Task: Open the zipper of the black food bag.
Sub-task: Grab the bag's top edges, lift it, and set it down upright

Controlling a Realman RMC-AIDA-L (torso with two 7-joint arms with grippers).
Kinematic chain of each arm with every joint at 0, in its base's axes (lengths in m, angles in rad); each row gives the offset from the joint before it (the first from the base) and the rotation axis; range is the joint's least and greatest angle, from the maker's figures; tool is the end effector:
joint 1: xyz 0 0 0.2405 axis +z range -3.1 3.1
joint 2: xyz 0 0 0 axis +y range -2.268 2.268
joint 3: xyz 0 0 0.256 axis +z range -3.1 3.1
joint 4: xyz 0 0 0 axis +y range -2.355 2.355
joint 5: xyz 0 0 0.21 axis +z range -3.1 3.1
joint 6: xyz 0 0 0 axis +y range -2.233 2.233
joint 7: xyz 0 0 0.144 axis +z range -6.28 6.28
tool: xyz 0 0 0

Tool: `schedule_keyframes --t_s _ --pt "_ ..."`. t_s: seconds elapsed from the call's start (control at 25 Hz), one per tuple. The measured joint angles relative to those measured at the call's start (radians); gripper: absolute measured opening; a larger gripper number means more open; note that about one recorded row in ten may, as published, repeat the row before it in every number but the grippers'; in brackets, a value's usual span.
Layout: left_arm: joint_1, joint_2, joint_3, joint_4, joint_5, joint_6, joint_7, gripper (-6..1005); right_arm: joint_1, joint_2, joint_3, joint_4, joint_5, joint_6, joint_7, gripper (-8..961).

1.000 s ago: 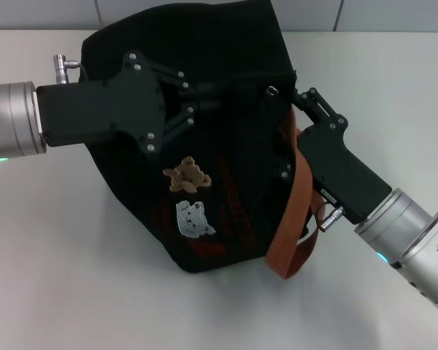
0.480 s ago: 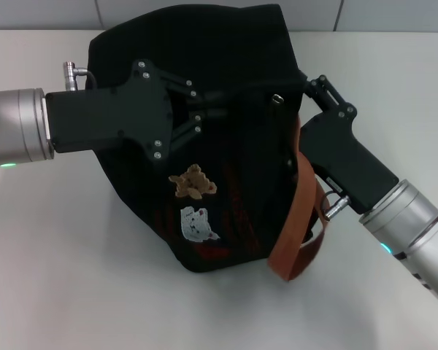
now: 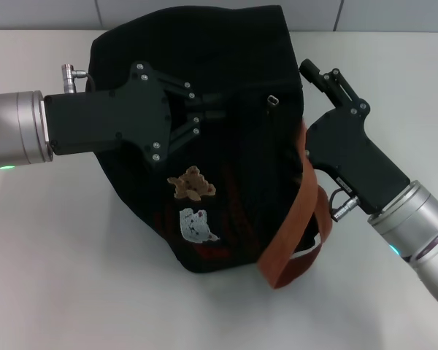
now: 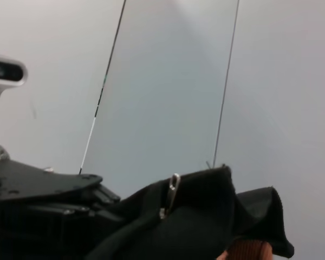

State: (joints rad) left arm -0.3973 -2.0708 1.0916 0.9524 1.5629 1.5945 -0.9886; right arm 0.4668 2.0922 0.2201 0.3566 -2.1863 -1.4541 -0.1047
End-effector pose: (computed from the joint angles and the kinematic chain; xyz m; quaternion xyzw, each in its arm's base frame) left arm -0.1976 0.3175 0.0171 -0.9349 0.1152 -0.2925 0.1645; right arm 0.2172 0.2753 -0.0889 -0.8032 0.0055 0.4111 0.4312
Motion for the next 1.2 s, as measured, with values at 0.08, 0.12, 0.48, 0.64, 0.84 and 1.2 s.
schedule_keyframes --t_s 0.08,0.12,0.48,0.64,0.84,1.2 --pt "0.0 0.0 -0.001 0.0 0.0 0.0 0.0 93 0.0 0.0 -0.005 -0.007 -0.004 0.001 -0.016 798" --pt "0.0 0.0 -0.002 0.0 -0.001 0.0 0.0 93 -0.001 0.0 -0.009 -0.012 -0.007 0.004 -0.039 794" --pt "-0.007 -0.001 0.002 -0.006 -0.002 -0.007 0.001 92 -0.014 0.0 -0.046 -0.013 -0.01 -0.001 -0.129 765" --pt "-0.011 -0.002 0.002 -0.014 -0.004 -0.007 0.002 92 -0.01 0.0 -0.048 -0.012 -0.011 -0.001 -0.131 673" --pt "-0.01 -0.001 0.002 -0.015 -0.003 -0.005 0.002 92 -0.005 0.0 -0.048 -0.011 -0.037 -0.002 -0.132 495" --pt "-0.008 -0.002 0.002 -0.015 -0.003 -0.003 0.002 93 0.008 0.0 -0.048 -0.009 -0.044 -0.002 -0.137 375"
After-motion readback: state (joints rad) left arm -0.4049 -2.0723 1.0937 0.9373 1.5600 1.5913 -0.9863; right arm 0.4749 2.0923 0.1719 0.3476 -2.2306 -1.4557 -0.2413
